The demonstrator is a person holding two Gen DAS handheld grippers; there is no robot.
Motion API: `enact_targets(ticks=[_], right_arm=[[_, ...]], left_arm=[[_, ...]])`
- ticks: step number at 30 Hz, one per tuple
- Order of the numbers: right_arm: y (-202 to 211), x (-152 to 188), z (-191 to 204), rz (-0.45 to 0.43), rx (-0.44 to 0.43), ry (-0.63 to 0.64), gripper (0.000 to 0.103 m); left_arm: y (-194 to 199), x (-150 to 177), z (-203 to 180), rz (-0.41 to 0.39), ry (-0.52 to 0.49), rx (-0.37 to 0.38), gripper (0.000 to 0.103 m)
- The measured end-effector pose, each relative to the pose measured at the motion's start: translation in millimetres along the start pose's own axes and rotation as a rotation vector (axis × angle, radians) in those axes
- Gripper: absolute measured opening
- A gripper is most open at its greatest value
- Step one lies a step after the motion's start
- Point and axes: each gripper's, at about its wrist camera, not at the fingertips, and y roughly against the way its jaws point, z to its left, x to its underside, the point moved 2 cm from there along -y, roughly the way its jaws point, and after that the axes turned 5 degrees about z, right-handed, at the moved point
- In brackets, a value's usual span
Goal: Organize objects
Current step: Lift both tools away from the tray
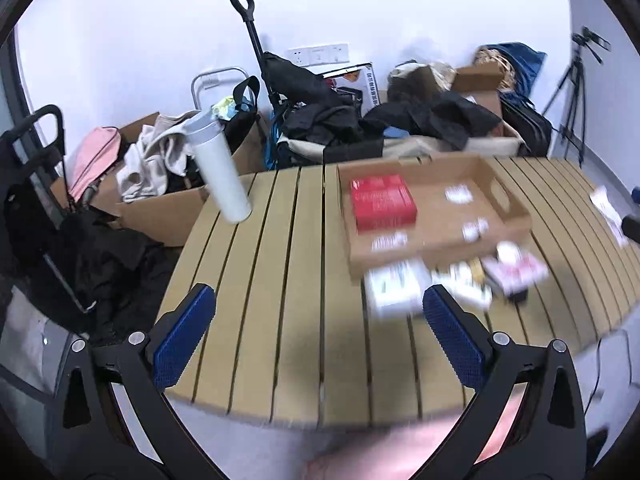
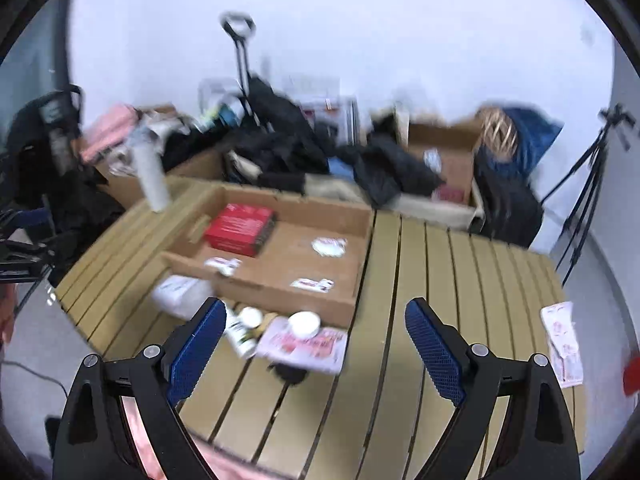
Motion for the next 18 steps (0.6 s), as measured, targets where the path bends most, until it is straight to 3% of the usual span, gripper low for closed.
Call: enact_targets(ticks=[2,8,10,12,13,15,18], right_arm=[[29,35,14,-0.013,-0.015,0.016,0.094],[55,133,49,0.114,-0.148,-0.057,0.093],[52,155,55,0.129,-0.170,-0.143,0.093],[41,165,66,0.175,-0.227,-0.147,0.092],[38,164,72,0.189,-0.214,-0.114,0.087],[43,158,82,0.149,-0.150,-0.070,0.087],[44,155,86,0.136,-0.164,-0.058,0.087]], left_arm=[[21,34,1,0.014,0.020,0.027,0.103],[56,129,-18,0.066,0.143,0.158,0.103],[51,133,-34,0.100,0.075,0.209,0.103],[53,127,-45,0.084,0.017,0.152,0.103],[57,121,-47,0.050,0.023,0.132,0.103],[63,119,-47,0.022,0.038,0.166,0.103],[62,121,-44,0.026,0.055,0.195,0.103]])
